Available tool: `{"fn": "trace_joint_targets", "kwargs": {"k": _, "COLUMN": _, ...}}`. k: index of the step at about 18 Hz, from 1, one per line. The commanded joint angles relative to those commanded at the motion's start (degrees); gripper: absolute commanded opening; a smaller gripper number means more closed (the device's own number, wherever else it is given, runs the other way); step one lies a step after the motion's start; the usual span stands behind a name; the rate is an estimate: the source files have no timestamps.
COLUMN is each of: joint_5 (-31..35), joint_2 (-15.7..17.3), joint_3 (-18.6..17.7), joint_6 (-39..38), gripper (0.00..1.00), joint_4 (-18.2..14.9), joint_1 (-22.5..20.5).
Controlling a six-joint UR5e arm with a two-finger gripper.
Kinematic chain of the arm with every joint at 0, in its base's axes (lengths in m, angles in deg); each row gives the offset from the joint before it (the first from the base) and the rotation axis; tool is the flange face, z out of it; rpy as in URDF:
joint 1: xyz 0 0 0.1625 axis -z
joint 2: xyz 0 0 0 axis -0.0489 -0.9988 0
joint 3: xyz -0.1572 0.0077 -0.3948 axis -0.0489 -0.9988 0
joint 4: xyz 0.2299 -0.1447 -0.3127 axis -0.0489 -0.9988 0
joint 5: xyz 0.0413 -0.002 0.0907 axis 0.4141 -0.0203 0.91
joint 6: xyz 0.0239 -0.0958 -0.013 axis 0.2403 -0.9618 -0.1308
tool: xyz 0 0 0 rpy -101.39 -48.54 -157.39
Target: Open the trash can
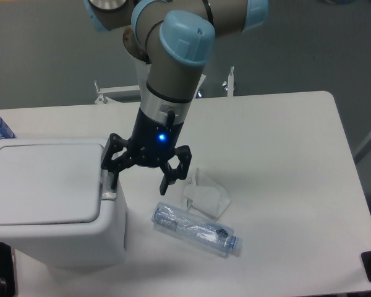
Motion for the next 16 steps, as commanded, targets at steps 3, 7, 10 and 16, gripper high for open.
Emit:
{"fn": "trace_joint_targets", "kwargs": {"k": 3, "joint_5": 0.00, "joint_2": 0.09, "joint_3": 0.00, "joint_6": 0.00, "gripper": 1.00, "joint_4": 0.00, "joint_1": 0.00}}
{"fn": "trace_joint_targets", "kwargs": {"k": 7, "joint_5": 0.00, "joint_2": 0.09, "joint_3": 0.61, "joint_6": 0.09, "gripper": 1.00, "joint_4": 0.09, "joint_1": 0.00}}
{"fn": "trace_joint_targets", "kwargs": {"k": 10, "joint_5": -0.09, "joint_2": 0.35, "joint_3": 1.49, "joint_6": 0.00, "gripper": 1.00, "joint_4": 3.76, "joint_1": -0.09}}
{"fn": "trace_joint_targets", "kwargs": {"k": 16, "joint_5": 3.68, "joint_2": 0.62, "joint_3": 4.04, "joint_6": 0.79, "gripper": 1.00, "joint_4": 5.89, "joint_1": -1.23}}
